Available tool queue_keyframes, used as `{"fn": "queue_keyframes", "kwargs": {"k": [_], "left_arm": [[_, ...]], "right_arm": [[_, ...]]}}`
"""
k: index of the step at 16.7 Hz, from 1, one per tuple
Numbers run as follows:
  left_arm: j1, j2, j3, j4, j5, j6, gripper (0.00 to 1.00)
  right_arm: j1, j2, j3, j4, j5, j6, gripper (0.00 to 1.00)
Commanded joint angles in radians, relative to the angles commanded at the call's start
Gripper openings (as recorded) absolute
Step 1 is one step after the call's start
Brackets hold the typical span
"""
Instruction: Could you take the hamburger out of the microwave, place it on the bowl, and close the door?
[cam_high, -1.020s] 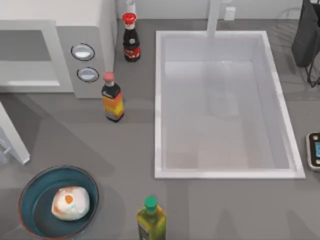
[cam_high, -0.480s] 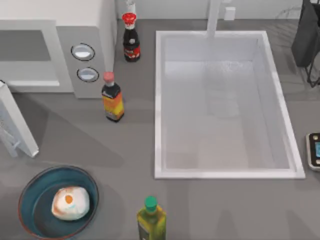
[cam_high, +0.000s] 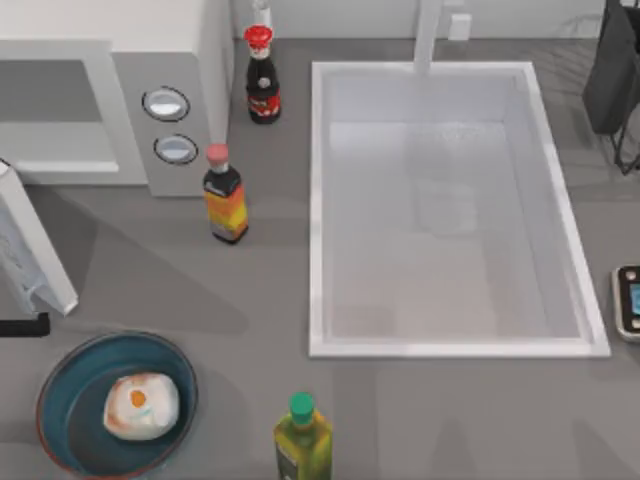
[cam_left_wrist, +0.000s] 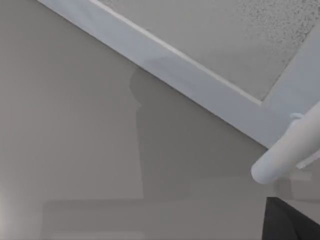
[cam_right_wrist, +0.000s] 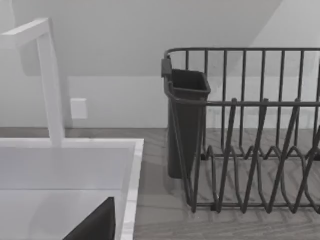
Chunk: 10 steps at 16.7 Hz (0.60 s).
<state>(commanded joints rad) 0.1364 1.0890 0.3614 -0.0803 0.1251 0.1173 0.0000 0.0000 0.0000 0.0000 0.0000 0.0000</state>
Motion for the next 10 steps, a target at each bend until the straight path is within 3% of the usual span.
{"fn": "queue_keyframes", "kwargs": {"k": [3, 10], "left_arm": [[-0.062, -0.032, -0.019, 0.003, -0.049, -0.055, 0.0], [-0.063, 0.011, 0.013, 0.022, -0.049, -0.057, 0.0]], "right_arm": [[0.0, 0.0, 0.0, 0.0, 0.0, 0.0, 1.0], [0.0, 0.0, 0.0, 0.0, 0.0, 0.0, 1.0]]}}
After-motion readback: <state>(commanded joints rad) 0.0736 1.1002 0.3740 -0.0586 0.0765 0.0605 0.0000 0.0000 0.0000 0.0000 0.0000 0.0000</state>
